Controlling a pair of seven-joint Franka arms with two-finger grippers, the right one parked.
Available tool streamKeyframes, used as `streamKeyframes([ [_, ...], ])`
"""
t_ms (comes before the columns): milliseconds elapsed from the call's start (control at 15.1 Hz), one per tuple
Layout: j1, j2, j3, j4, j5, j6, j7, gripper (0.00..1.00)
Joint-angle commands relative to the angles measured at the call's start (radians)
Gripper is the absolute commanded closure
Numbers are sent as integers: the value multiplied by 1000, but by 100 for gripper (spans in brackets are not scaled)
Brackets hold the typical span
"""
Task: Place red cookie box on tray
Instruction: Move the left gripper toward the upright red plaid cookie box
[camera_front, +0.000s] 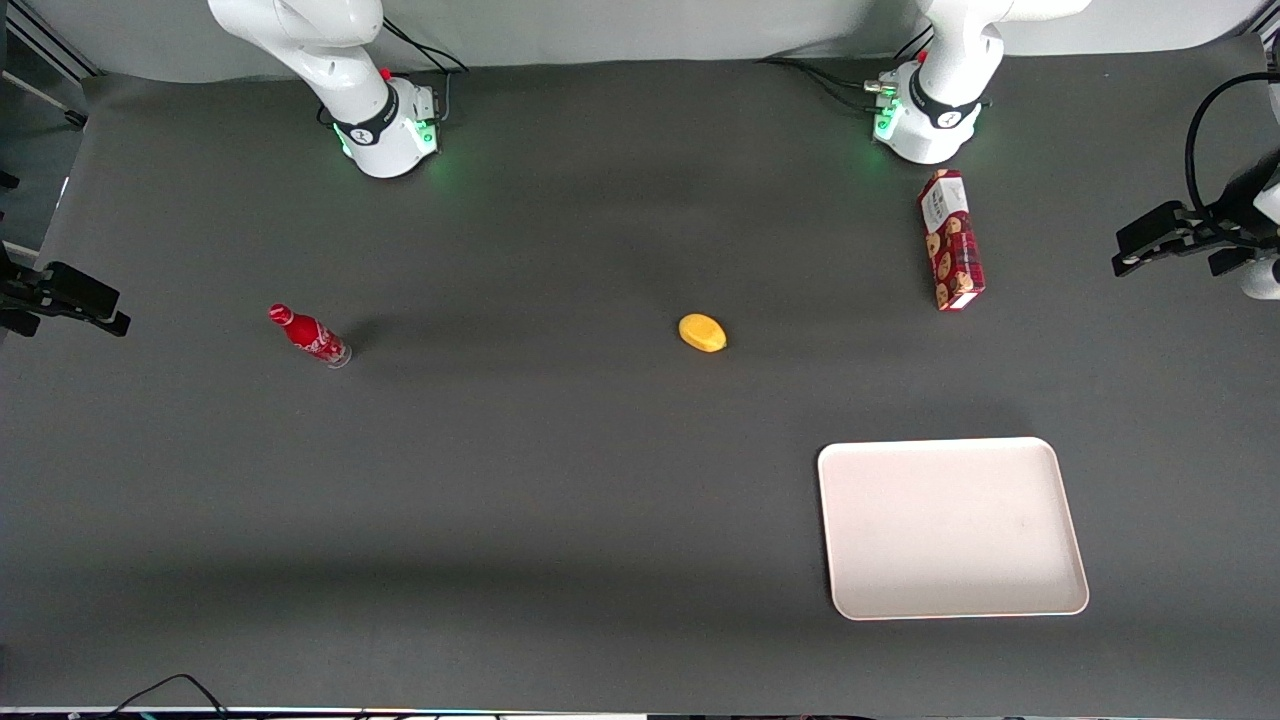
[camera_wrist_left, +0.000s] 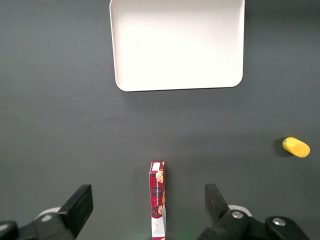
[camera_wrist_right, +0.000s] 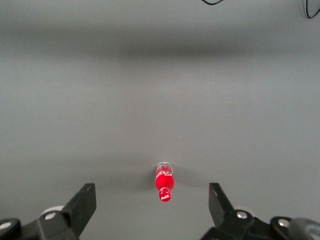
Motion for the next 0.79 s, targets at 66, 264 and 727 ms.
streamKeyframes([
  [66, 4, -9, -1, 1, -8, -18, 32, 0],
  [264, 4, -18, -2, -49, 0, -33, 34, 0],
  [727, 1, -165, -7, -434, 5, 37, 16, 0],
])
